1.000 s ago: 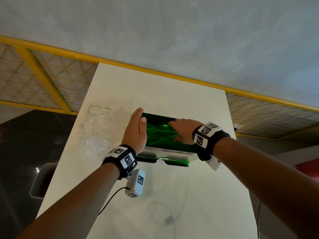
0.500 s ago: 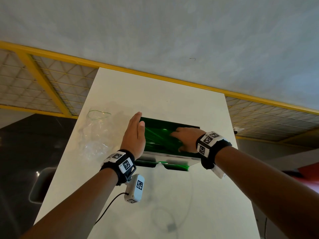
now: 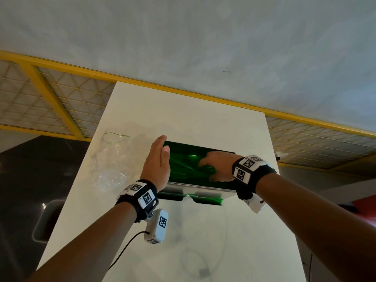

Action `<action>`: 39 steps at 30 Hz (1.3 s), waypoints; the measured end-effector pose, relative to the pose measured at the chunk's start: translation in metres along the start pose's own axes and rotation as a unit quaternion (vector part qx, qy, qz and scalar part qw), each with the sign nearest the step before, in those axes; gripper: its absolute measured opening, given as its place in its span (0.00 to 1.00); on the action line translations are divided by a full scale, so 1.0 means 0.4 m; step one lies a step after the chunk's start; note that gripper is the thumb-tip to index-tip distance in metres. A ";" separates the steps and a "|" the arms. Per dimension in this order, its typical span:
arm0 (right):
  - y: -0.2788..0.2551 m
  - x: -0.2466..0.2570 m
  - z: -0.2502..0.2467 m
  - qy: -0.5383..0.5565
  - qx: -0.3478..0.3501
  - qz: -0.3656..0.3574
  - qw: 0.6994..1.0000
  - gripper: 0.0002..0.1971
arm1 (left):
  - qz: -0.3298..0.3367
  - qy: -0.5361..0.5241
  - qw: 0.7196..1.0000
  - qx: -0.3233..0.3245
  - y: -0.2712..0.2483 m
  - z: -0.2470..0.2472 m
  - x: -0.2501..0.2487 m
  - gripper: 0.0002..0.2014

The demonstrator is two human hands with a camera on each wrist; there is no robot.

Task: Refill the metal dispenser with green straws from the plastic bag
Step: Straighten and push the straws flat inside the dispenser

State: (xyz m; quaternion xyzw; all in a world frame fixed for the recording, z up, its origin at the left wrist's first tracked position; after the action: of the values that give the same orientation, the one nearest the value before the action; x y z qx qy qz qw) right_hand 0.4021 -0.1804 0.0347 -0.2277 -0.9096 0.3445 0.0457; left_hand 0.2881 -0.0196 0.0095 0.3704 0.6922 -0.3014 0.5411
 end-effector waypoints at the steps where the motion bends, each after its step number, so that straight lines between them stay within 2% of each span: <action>1: 0.001 -0.002 -0.005 0.018 -0.008 0.005 1.000 0.34 | 0.002 -0.001 1.000 -0.001 0.001 0.000 0.000 0.26; 4: 0.006 0.020 0.000 0.039 -0.013 -0.009 0.999 0.35 | 0.004 -0.002 1.000 -0.002 0.001 0.001 0.000 0.27; 6: 0.009 0.045 0.017 0.034 -0.001 -0.034 0.999 0.32 | 0.003 -0.001 1.000 -0.003 -0.001 0.000 0.001 0.26; 11: 0.015 0.061 0.010 0.032 -0.024 -0.062 0.997 0.24 | 0.003 0.003 1.000 -0.003 -0.003 -0.001 0.002 0.25; 13: 0.018 0.054 -0.009 0.053 -0.046 -0.043 0.997 0.24 | 0.004 0.001 1.000 -0.004 -0.002 -0.003 0.002 0.25; 15: 0.024 0.048 -0.015 0.082 -0.047 -0.015 0.995 0.33 | 0.004 0.001 1.000 -0.004 -0.002 -0.002 0.002 0.25; 17: 0.031 0.059 0.001 0.064 -0.012 -0.009 0.998 0.38 | 0.004 0.005 1.000 -0.006 -0.002 -0.002 0.000 0.24; 19: 0.038 0.075 0.023 0.039 0.015 -0.020 0.999 0.31 | 0.006 0.009 1.000 -0.006 -0.002 -0.003 -0.004 0.24; 22: 0.037 0.077 0.021 0.070 0.003 -0.020 0.997 0.21 | 0.006 0.014 1.000 -0.007 -0.004 -0.002 -0.007 0.24; 24: 0.033 0.062 0.004 0.087 -0.024 -0.002 0.996 0.22 | 0.007 0.013 1.000 -0.015 -0.007 -0.007 -0.009 0.23; 26: 0.031 0.037 0.000 0.080 -0.036 0.022 0.996 0.29 | 0.005 0.005 1.000 -0.025 -0.009 -0.013 -0.012 0.22; 29: 0.026 0.018 0.028 0.045 0.000 0.034 0.998 0.33 | 0.001 -0.003 1.000 -0.029 -0.011 -0.017 -0.016 0.22; 36: 0.016 0.016 0.066 0.067 0.012 0.016 0.998 0.24 | -0.002 -0.007 0.999 -0.033 -0.016 -0.018 -0.023 0.22; 39: 0.015 -0.002 0.042 0.068 -0.020 0.036 0.997 0.27 | -0.003 -0.009 0.999 -0.035 -0.017 -0.018 -0.023 0.21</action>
State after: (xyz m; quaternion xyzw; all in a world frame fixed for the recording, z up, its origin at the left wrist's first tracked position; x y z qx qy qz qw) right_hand 0.4010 -0.1870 0.0182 -0.2838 -0.9023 0.3117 0.0903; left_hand 0.2799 -0.0191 0.0203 0.3460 0.6985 -0.2821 0.5593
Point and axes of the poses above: each hand's wrist, its own y-axis towards the middle knuckle, its own z-axis out of the palm, x = y × z, the point moved 8 cm from there along y, towards the middle knuckle, and after that the axes turned 8 degrees about -y, right-handed, at the moved point
